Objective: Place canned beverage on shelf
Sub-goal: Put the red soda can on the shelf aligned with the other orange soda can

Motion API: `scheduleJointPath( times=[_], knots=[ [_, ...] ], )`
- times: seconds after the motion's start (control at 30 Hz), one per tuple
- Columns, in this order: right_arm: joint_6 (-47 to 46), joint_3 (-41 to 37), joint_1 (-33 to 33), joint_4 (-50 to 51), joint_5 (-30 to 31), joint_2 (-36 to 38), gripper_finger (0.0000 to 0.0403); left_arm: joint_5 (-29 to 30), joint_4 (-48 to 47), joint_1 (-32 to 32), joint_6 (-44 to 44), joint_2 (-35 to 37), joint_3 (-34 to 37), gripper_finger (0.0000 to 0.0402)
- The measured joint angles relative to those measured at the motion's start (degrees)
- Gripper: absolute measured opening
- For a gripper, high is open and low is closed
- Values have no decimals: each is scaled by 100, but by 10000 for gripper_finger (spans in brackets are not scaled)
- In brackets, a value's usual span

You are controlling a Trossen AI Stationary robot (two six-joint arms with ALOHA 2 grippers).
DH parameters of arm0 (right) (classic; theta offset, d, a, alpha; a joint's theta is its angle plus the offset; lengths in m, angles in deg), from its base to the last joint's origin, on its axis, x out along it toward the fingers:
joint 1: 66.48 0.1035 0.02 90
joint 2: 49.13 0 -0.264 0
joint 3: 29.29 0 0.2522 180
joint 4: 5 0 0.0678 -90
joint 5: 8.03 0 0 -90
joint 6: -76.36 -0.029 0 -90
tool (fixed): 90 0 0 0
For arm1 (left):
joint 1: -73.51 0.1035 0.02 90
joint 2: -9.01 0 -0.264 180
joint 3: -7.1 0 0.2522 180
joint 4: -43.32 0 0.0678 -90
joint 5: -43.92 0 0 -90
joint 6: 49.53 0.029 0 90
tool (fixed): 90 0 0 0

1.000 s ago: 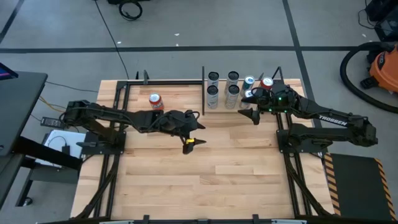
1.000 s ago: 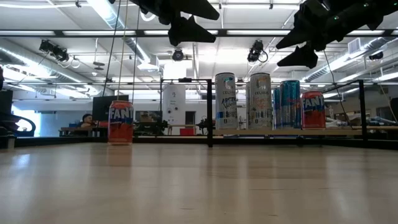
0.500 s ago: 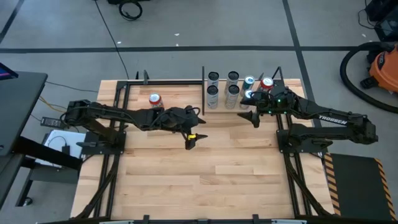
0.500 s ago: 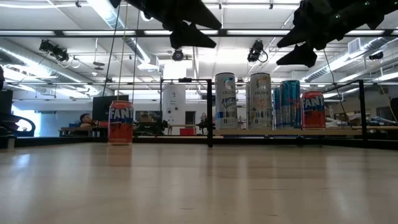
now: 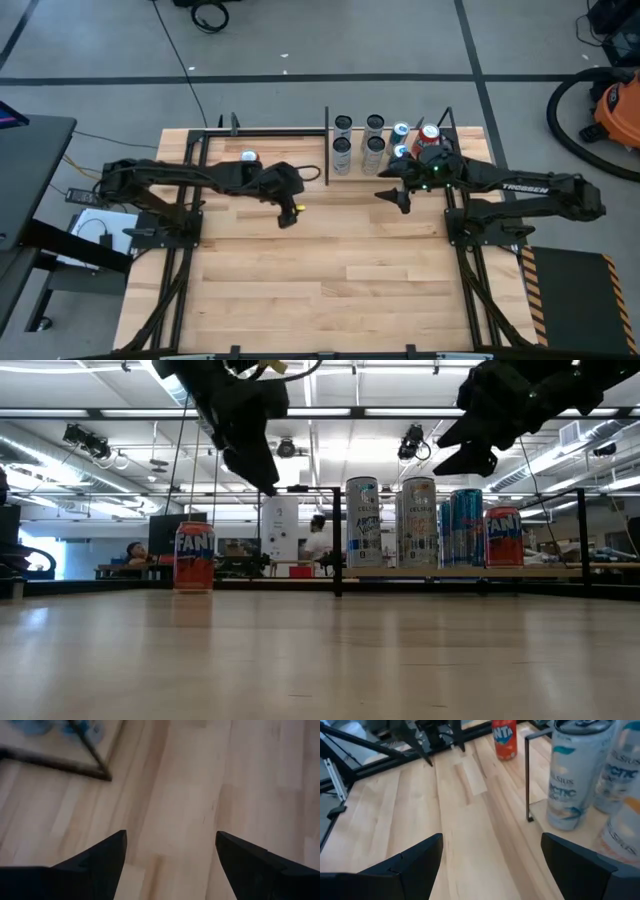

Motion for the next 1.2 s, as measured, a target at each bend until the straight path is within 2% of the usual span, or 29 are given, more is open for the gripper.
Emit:
scheduleJointPath(
  times=[0.3,0.53,0.87,1.2],
  knots=[
    [0,-6,144,-155,32,-487,345,-8,-1089,634,-25,573,-5,307],
    [139,-7,247,-644,-33,-845,341,-8,-1891,1447,59,939,-12,307],
    [203,-7,523,-795,-63,-790,342,-7,-2138,2614,154,949,-12,307],
    [210,-7,600,-716,-62,-788,342,-7,-2225,3187,151,945,-12,307]
  ],
)
